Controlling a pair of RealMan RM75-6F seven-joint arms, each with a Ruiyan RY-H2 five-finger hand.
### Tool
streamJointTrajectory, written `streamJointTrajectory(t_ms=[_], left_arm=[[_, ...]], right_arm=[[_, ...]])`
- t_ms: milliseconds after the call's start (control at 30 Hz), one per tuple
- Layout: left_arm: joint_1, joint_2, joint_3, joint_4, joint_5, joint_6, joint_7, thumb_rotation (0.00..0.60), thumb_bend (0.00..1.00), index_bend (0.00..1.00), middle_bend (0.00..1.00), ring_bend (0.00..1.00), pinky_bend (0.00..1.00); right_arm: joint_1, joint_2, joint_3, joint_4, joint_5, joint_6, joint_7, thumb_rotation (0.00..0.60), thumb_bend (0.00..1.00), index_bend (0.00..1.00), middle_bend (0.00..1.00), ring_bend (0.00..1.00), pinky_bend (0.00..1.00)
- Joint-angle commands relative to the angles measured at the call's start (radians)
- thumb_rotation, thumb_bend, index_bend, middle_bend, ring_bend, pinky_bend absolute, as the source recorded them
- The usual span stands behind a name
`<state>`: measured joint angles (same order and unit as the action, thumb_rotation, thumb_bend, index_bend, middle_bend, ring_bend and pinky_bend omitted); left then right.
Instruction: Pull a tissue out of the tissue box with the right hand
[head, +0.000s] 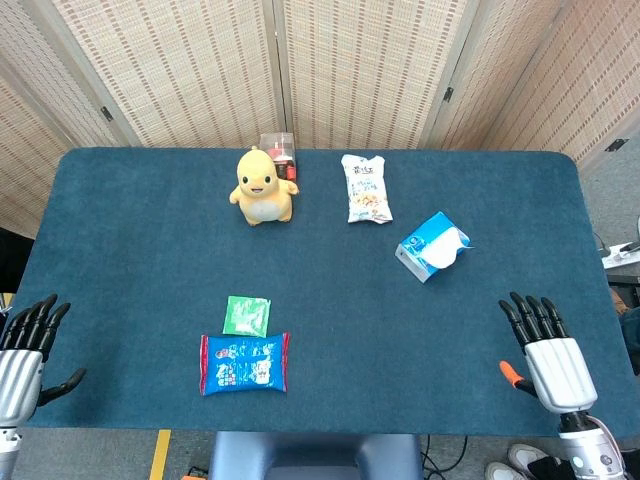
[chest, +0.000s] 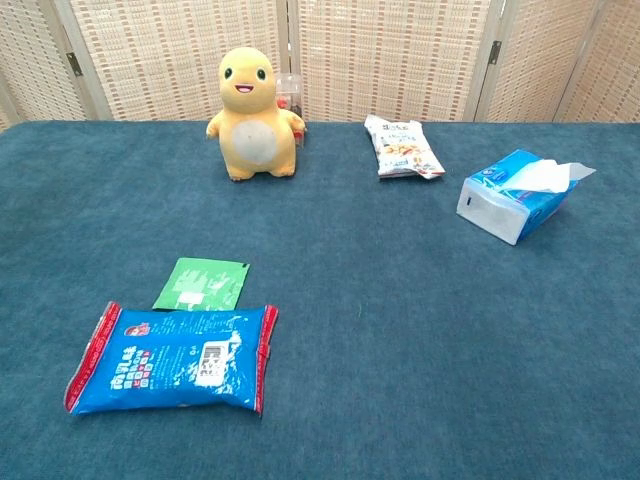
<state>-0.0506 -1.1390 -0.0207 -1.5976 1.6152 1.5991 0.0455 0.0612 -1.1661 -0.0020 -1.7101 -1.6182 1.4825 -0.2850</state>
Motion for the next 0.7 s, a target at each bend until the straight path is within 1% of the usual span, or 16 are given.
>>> streamJointTrajectory(t_ms=[33, 433, 600, 700], left_arm=[[0.000, -0.001, 0.000, 0.000, 0.000, 0.000, 0.001, 0.600, 0.25, 0.00, 0.00, 0.00, 0.14], [-0.002, -0.003, 0.002, 0.000, 0.001, -0.005, 0.005, 0.600, 0.25, 0.00, 0.00, 0.00, 0.14], [0.000, -0.001, 0.002, -0.002, 0.003, 0.001, 0.002, 0.600, 0.25, 0.00, 0.00, 0.00, 0.14], [0.000, -0.001, 0.001, -0.002, 0.002, -0.001, 0.000, 0.600, 0.25, 0.00, 0.00, 0.00, 0.14]], right_arm=[[0.000, 0.000, 0.000, 0.000, 0.000, 0.001, 0.002, 0.600, 0.17, 0.00, 0.00, 0.00, 0.00], [0.015, 0.001, 0.009, 0.012, 0.018, -0.025, 0.032, 0.600, 0.17, 0.00, 0.00, 0.00, 0.00], [0.039, -0.021, 0.033, 0.042, 0.036, -0.044, 0.042, 0.600, 0.17, 0.00, 0.00, 0.00, 0.00], [0.067, -0.043, 0.059, 0.079, 0.071, -0.080, 0.055, 0.600, 0.17, 0.00, 0.04, 0.00, 0.00]])
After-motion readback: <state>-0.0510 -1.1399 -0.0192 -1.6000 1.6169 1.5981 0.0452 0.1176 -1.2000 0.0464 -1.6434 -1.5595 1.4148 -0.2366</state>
